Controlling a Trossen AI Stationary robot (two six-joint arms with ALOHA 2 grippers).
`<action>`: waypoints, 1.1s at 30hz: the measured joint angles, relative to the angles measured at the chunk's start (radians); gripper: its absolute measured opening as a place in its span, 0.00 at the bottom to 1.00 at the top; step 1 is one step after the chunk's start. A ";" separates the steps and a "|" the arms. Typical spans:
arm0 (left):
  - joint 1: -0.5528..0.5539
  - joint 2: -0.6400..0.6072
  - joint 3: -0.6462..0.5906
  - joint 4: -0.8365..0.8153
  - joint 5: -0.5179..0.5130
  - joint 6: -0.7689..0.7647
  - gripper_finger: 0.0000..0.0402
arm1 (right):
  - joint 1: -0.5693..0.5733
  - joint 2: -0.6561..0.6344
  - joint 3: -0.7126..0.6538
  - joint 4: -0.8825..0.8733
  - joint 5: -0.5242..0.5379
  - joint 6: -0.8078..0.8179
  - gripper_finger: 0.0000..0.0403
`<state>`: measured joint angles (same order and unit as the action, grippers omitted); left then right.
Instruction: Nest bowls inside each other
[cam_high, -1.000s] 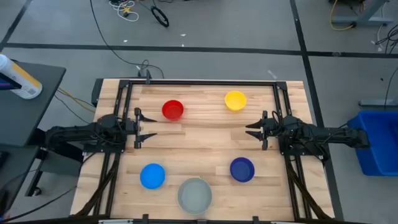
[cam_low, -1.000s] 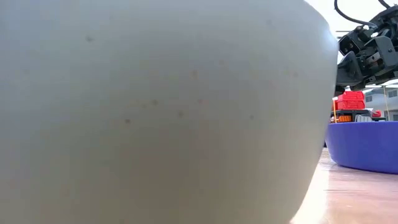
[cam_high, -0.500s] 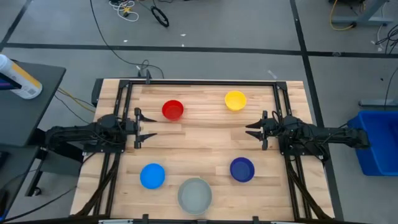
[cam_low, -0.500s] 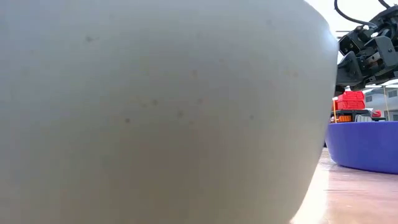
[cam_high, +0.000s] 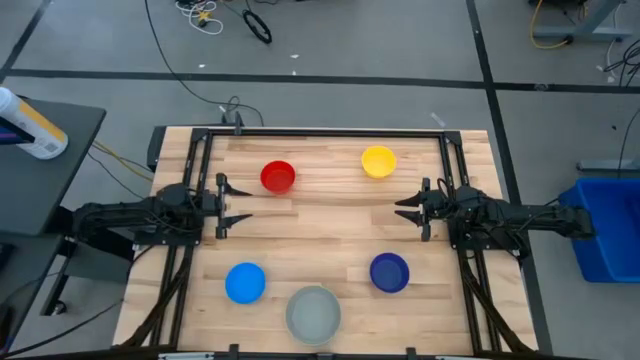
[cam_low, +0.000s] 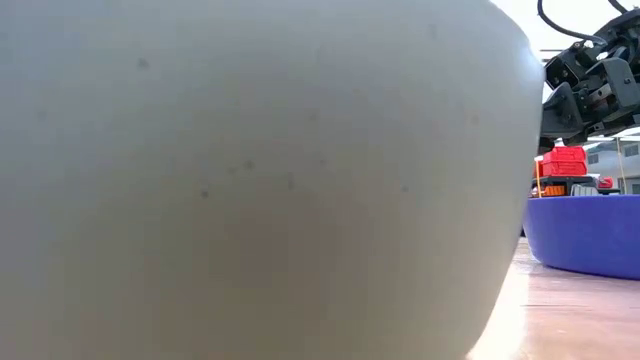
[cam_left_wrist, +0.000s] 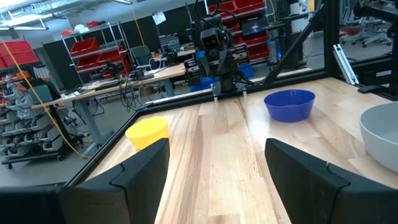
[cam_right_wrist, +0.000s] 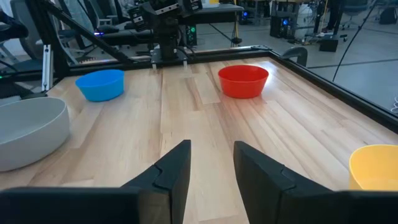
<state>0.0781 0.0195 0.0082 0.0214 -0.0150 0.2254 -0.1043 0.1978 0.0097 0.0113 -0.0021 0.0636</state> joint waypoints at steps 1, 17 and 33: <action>0.000 0.000 0.000 0.000 0.000 0.002 0.68 | 0.000 0.000 0.000 0.000 0.000 0.000 0.32; 0.000 0.000 0.000 0.000 0.000 -0.008 0.68 | 0.000 0.000 0.000 0.000 0.000 0.000 0.32; 0.000 0.000 -0.001 0.112 0.011 -0.030 0.68 | 0.001 0.000 0.000 0.126 -0.001 0.073 0.32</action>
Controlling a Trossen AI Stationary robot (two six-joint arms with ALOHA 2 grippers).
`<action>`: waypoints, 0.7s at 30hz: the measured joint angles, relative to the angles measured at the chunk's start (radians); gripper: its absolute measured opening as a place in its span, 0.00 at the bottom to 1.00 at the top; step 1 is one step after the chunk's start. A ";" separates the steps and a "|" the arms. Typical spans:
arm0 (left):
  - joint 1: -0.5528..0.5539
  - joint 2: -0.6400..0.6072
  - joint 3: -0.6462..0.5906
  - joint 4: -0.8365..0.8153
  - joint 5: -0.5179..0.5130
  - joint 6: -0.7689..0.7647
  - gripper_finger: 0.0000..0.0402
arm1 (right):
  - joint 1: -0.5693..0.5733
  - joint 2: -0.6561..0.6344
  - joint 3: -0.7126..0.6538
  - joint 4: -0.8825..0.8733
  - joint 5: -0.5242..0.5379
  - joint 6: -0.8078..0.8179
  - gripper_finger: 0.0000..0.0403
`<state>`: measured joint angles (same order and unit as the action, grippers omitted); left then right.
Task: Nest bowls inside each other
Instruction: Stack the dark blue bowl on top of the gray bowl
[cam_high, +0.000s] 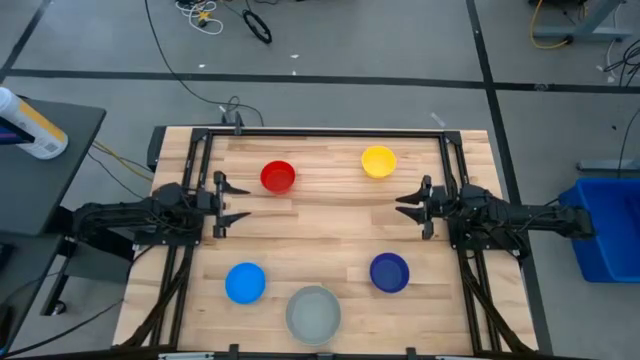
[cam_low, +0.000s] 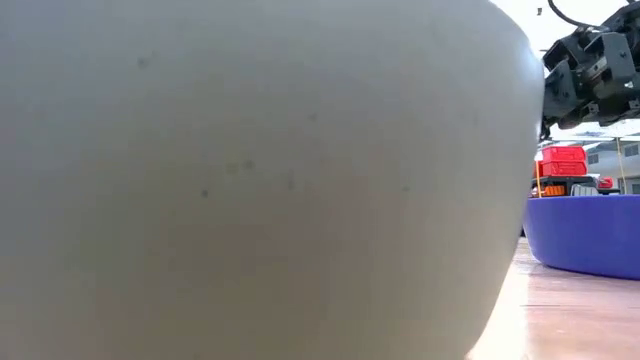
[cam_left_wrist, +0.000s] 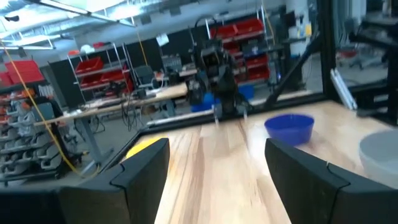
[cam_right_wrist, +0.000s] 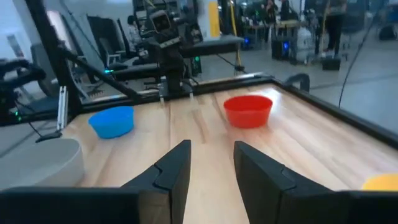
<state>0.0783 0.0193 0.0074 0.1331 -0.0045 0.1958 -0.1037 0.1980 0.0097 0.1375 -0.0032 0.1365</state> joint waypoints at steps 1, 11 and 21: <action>0.000 0.000 0.000 0.006 0.000 -0.006 0.68 | 0.000 0.000 0.000 0.000 0.017 0.020 0.32; 0.000 0.000 0.000 0.048 0.000 -0.064 0.68 | -0.053 0.094 0.061 -0.237 0.066 0.161 0.35; 0.000 0.000 0.000 0.042 -0.011 -0.019 0.68 | -0.034 0.461 0.233 -0.282 -0.312 0.224 0.35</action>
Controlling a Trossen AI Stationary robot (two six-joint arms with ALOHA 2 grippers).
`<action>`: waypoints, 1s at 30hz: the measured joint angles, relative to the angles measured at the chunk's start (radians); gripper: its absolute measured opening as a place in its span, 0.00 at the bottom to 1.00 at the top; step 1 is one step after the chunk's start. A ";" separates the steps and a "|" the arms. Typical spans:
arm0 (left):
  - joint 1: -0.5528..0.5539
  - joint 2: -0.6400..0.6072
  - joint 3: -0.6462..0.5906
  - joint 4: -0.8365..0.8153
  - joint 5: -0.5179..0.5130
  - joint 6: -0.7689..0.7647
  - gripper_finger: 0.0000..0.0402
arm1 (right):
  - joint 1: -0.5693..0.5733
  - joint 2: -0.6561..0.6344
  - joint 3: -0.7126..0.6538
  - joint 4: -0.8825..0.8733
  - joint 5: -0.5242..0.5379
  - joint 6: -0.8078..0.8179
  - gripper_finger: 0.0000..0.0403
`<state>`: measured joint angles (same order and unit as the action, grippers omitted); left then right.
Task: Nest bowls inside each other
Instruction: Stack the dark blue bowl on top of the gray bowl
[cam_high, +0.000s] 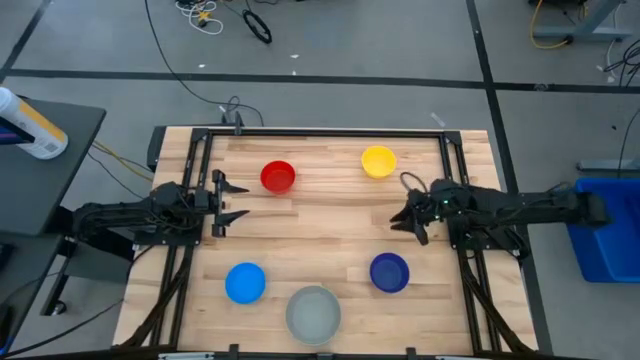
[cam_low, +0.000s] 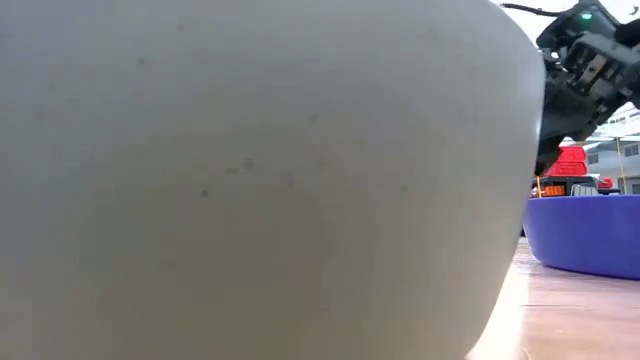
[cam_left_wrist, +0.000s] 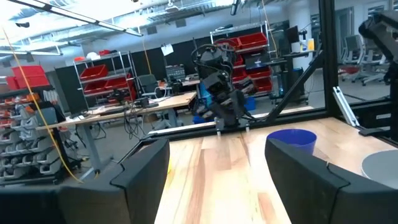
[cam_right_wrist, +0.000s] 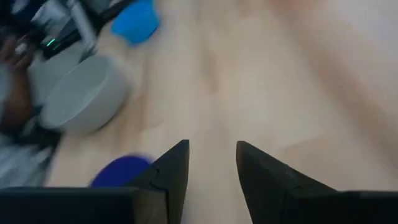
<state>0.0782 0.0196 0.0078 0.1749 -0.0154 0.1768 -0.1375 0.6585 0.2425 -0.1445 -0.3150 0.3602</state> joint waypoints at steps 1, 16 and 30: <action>0.000 0.000 0.000 0.000 0.000 0.000 0.68 | 0.014 0.038 0.021 -0.013 -0.032 0.012 0.35; 0.000 0.000 0.000 0.008 0.003 -0.006 0.68 | 0.224 0.406 0.192 -0.148 -0.020 0.124 0.35; 0.000 0.000 0.000 0.015 0.170 -0.035 0.68 | 0.275 0.501 0.193 -0.128 0.001 0.148 0.34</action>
<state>0.0780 0.0194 0.0082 0.1900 0.1548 0.1419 0.1376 1.1595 0.4355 -0.2721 -0.3136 0.5086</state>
